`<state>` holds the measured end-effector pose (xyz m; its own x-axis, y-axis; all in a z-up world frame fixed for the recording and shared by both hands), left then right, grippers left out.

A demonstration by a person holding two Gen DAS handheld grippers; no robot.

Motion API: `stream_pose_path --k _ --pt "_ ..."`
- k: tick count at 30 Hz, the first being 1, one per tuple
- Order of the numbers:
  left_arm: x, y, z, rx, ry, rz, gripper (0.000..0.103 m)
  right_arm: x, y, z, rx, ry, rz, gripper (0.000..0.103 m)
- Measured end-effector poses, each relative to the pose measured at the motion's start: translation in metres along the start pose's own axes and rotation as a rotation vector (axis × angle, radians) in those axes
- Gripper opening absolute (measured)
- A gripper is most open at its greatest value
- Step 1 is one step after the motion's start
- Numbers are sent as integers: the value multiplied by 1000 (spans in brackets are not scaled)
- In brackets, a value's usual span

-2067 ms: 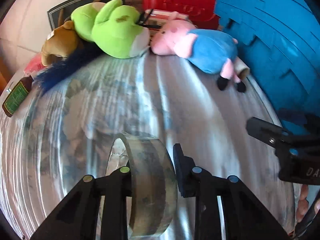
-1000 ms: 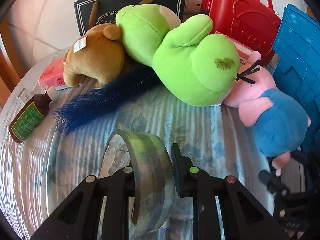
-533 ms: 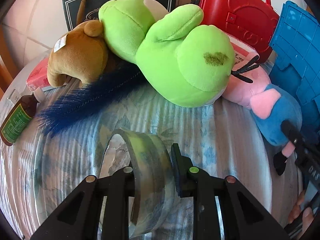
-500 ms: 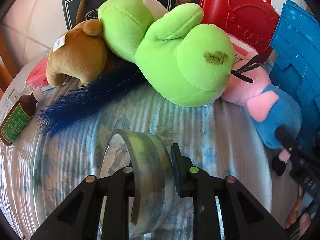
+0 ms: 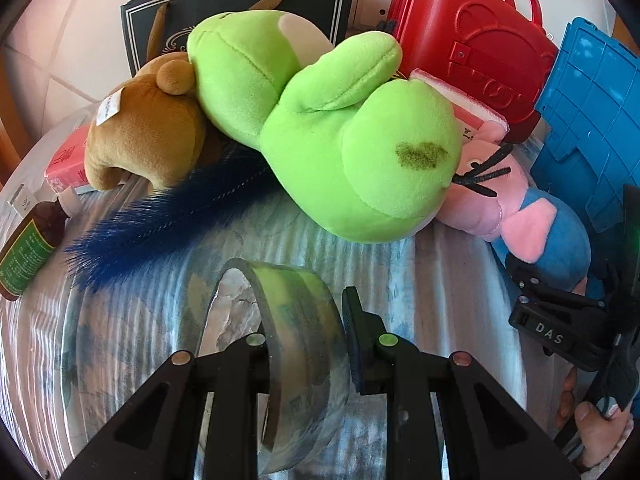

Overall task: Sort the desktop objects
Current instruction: 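Grasp the blue-pink pig plush with the right gripper and lift it, then carry the tape roll and pig plush over the bin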

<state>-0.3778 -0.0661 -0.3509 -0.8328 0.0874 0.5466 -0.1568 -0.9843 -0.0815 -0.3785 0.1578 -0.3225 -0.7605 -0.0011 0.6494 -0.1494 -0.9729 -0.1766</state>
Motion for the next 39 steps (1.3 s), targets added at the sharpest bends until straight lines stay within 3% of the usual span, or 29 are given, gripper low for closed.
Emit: stream_pose_path --k 3,4,7,13,19,26,34,39 --pt "-2 -3 1 -1 -1 -15 21 1 -3 -8 9 -28 -16 102" --pt "-2 -4 3 -2 -2 -20 21 1 -5 -9 11 -31 -30 94" --pt "-3 -8 11 -3 -8 -30 21 4 -9 0 35 -46 -63 83" --pt "-3 -12 46 2 -58 -35 21 6 -10 42 93 -86 -89 80" --pt "4 -23 99 30 -148 -55 21 15 -5 105 123 -181 -81 80" --pt "7 -35 186 53 -279 -84 21 26 -7 209 129 -322 -79 80" --pt "17 -76 276 35 -413 -140 21 34 -47 322 72 -469 -114 81" --pt "30 -128 328 -15 -508 -198 21 34 -95 386 14 -550 -160 81"
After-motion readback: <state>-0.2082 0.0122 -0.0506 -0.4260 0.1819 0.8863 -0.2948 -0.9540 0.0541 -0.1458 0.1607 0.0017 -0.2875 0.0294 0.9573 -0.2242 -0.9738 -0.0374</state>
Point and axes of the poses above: each gripper's, at about its wrist camera, not at the fingertips, and z roughly against the way its jaws point, y to its left, x to its top, the point moved 8 cm from there along -z, roughly the way its jaws point, and after that the axes turned 5 degrees about -z, right-handed, at the moved point
